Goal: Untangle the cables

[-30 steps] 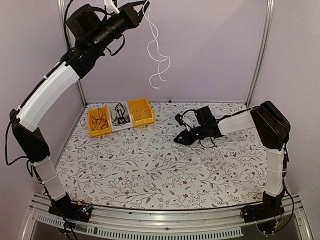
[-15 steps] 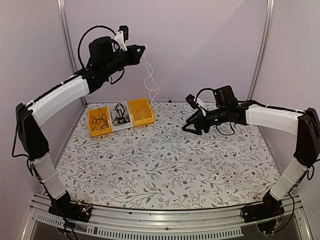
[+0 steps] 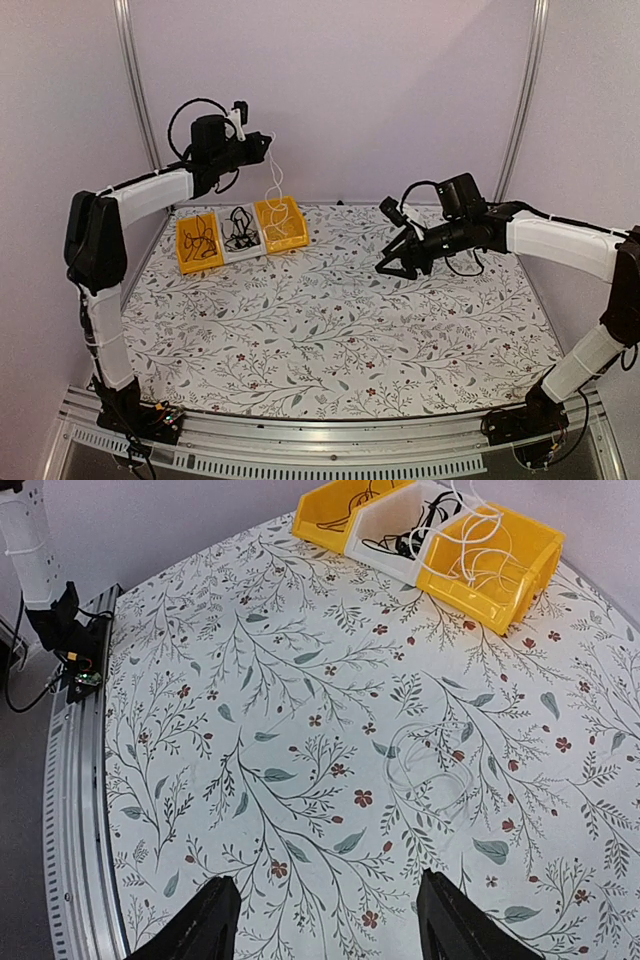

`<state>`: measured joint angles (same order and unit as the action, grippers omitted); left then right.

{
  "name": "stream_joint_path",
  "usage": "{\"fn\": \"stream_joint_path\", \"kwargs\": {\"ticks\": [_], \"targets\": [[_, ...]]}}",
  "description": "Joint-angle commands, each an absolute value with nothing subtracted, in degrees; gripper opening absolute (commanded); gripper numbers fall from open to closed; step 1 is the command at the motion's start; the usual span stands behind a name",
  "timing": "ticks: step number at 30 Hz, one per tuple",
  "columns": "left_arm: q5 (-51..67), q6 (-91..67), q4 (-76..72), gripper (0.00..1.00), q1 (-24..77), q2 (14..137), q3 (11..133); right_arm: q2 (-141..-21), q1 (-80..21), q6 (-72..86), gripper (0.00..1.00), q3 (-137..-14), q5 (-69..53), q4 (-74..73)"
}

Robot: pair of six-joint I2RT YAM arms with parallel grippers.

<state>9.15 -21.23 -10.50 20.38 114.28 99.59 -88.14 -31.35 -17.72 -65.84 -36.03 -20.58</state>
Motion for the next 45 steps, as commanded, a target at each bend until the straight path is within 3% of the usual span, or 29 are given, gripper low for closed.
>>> {"fn": "stream_joint_path", "kwargs": {"ticks": [1,8,18,38,45], "targets": [[12.96,-23.85,-12.27,0.00,17.93,121.00,100.40,-86.22,-31.03,-18.85,0.65,-64.78,-36.03,-22.19],[12.34,-25.52,-13.65,0.00,17.83,124.40,101.68,-87.04,-30.85,-18.86,0.65,-64.67,-36.24,-21.91],[4.13,-21.62,-6.38,0.00,17.76,132.79,112.82,-88.27,-30.86,-18.55,0.65,-65.18,-37.20,-21.86],[-3.39,-22.11,5.73,0.01,22.14,136.87,107.69,-91.53,-30.87,-18.00,0.64,-65.65,-37.52,-20.63],[-2.56,-23.29,11.16,0.15,22.34,138.84,112.92,-93.90,-30.86,-18.50,0.63,-66.10,-35.82,-19.27]]}}
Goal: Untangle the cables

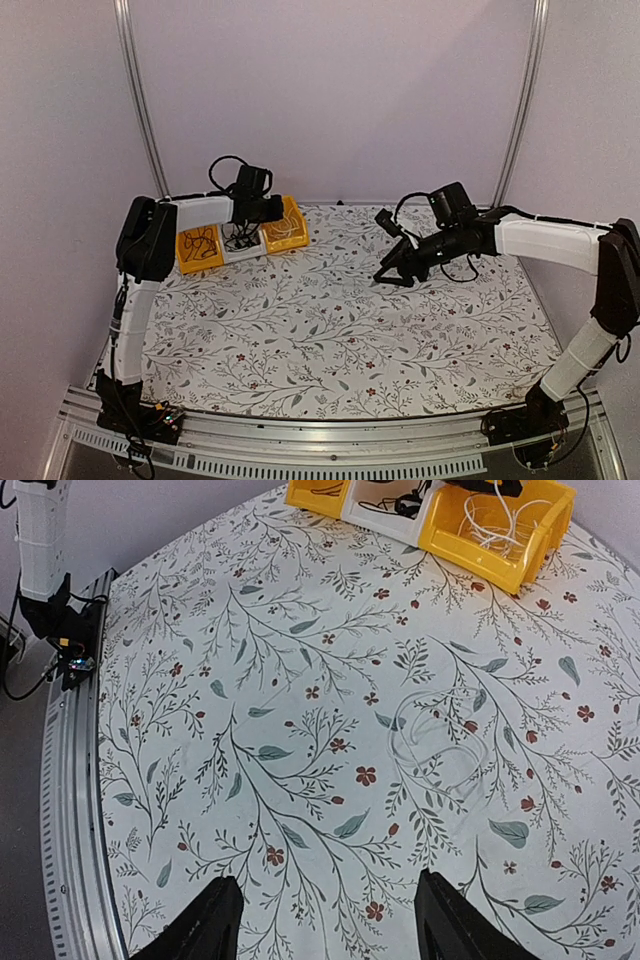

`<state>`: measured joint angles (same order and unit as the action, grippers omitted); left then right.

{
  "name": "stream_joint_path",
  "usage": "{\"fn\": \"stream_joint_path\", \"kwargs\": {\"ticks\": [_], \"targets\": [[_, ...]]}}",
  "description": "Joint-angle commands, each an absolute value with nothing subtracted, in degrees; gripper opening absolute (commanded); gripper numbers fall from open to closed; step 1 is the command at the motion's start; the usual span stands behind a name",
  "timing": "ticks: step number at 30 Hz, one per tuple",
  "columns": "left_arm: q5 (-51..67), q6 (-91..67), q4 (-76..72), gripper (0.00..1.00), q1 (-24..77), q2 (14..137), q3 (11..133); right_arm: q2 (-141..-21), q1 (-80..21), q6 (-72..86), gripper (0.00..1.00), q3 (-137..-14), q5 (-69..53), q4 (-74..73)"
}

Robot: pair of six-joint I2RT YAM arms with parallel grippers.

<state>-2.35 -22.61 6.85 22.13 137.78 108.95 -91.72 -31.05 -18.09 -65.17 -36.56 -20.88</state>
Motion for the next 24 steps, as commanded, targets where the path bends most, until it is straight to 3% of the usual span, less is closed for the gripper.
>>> {"fn": "stream_joint_path", "kwargs": {"ticks": [1,7,14,17,24], "targets": [[-2.73,-23.13,11.59,0.17,22.40,138.56,113.56,-94.20,-30.91,-18.47,0.63,-66.43,-35.85,-19.26],[-5.15,-23.08,14.87,0.27,22.59,134.20,114.58,-96.11,-30.85,-17.89,0.62,-67.98,-35.56,-18.94],[-6.80,-23.20,26.29,0.46,22.54,127.42,113.10,-99.20,-30.42,-17.83,0.62,-71.19,-33.49,-19.12],[-6.41,-23.37,27.78,0.52,22.50,122.78,106.46,-100.95,-30.03,-17.71,0.61,-72.41,-31.96,-18.56],[0.05,-22.11,19.76,0.52,23.96,107.83,89.99,-105.70,-29.79,-18.85,0.59,-72.96,-29.49,-19.11]]}}
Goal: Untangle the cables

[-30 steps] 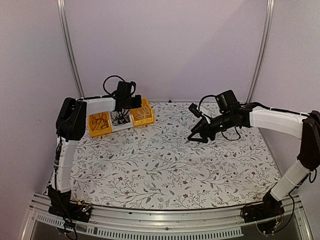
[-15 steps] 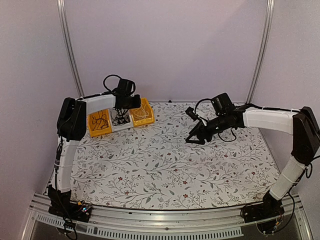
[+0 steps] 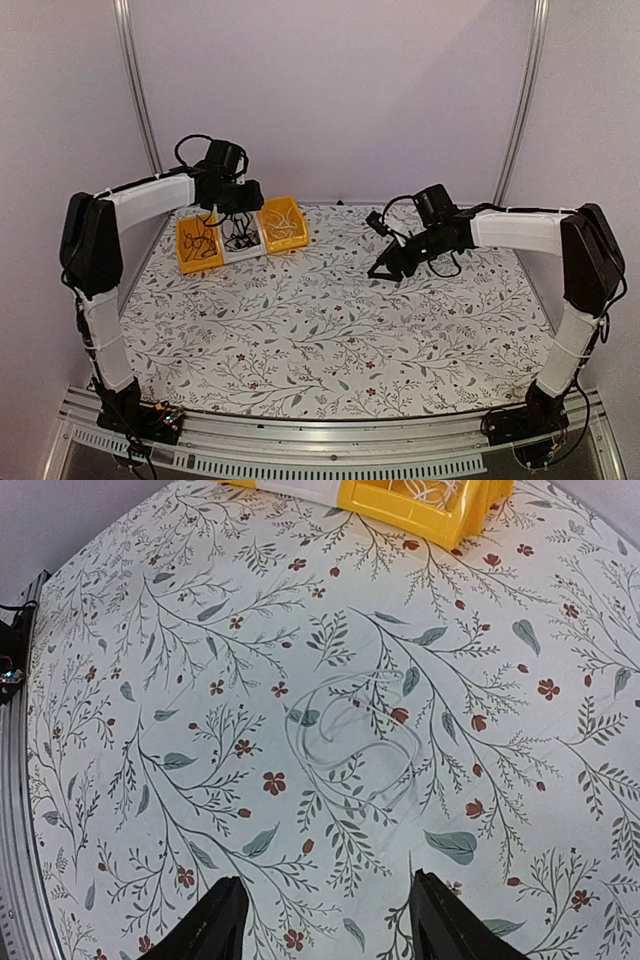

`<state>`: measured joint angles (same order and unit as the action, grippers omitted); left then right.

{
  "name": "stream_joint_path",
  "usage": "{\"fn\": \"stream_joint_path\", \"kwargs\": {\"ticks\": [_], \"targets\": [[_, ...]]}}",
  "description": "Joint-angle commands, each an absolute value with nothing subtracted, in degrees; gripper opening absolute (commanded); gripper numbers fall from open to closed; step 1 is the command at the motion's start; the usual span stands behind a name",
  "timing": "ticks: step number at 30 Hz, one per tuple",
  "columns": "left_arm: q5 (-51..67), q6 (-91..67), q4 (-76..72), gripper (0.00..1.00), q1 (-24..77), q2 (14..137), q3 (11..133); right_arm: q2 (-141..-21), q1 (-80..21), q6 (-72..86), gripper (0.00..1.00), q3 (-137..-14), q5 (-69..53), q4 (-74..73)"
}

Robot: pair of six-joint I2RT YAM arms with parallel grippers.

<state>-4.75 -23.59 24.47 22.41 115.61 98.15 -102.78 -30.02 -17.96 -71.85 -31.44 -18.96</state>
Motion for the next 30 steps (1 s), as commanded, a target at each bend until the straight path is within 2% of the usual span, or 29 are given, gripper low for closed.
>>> {"fn": "stream_joint_path", "kwargs": {"ticks": [1,5,10,18,30], "targets": [[2.13,-21.20,16.78,0.52,24.76,105.46,87.05,-106.42,-29.79,-19.10,0.60,-72.93,-29.71,-19.16],[9.00,-16.45,7.36,0.54,29.93,98.54,77.09,-109.07,-29.80,-19.41,0.60,-73.95,-31.21,-19.13],[14.87,-17.31,6.80,0.54,34.95,97.95,72.97,-113.67,-29.79,-19.16,0.61,-78.24,-30.75,-18.37],[13.38,-24.18,9.73,0.53,36.12,99.71,72.25,-121.59,-31.02,-20.27,0.60,-85.62,-37.73,-19.82],[12.22,-24.88,10.51,0.53,36.04,94.71,67.29,-122.33,-31.42,-25.42,0.64,-84.87,-43.27,-19.86]]}}
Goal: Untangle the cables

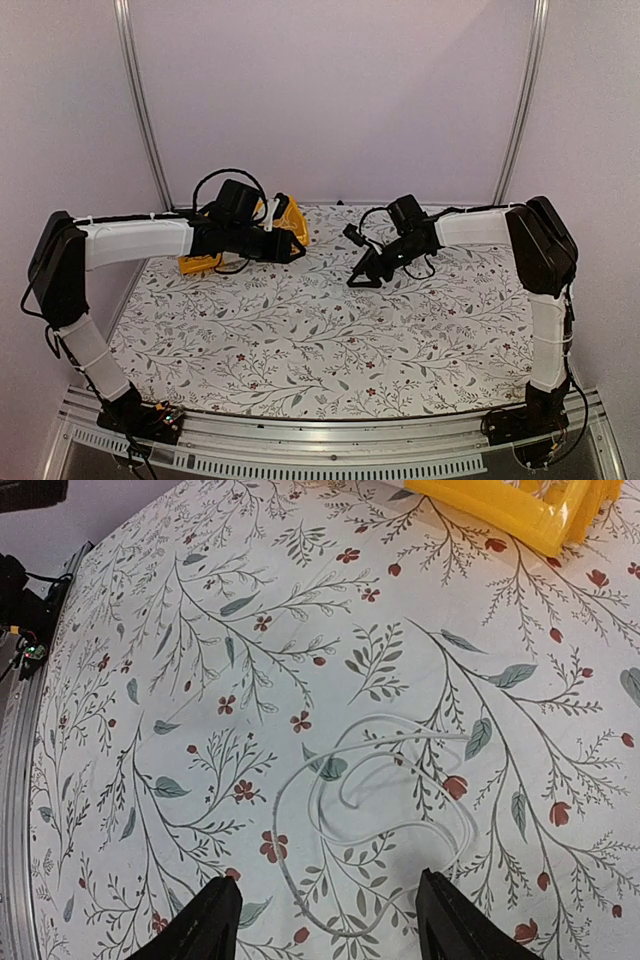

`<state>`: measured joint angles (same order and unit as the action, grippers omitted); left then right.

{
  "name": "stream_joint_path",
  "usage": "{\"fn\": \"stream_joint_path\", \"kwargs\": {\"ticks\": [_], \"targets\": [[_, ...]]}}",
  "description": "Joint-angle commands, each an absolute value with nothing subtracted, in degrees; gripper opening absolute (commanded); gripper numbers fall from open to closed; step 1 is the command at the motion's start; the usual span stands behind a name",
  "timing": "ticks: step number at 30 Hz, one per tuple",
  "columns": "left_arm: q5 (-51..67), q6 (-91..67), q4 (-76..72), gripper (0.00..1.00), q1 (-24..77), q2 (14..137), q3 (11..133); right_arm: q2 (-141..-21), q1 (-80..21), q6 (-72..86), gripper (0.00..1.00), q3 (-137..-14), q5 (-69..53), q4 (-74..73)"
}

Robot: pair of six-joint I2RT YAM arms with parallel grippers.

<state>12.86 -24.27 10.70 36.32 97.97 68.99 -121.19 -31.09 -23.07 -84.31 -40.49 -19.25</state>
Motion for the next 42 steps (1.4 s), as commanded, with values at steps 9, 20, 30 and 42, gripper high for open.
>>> {"fn": "stream_joint_path", "kwargs": {"ticks": [9,20,30,42], "targets": [[13.32,-23.89,9.87,0.53,35.98,95.12,66.48,-124.61,-33.57,-26.29,0.36,-88.20,-33.78,-19.72],[8.65,-24.57,9.77,0.53,35.35,92.65,63.17,-117.03,-33.78,-25.12,0.00,-101.34,-35.00,-23.13],[-3.47,-28.67,13.78,0.53,31.16,76.04,54.08,-125.27,-35.10,-23.46,0.00,-119.74,-34.14,-20.97],[-12.63,-35.30,25.62,0.54,29.84,56.22,45.41,-137.89,-37.10,-18.48,0.00,-132.30,-29.63,-5.65]]}}
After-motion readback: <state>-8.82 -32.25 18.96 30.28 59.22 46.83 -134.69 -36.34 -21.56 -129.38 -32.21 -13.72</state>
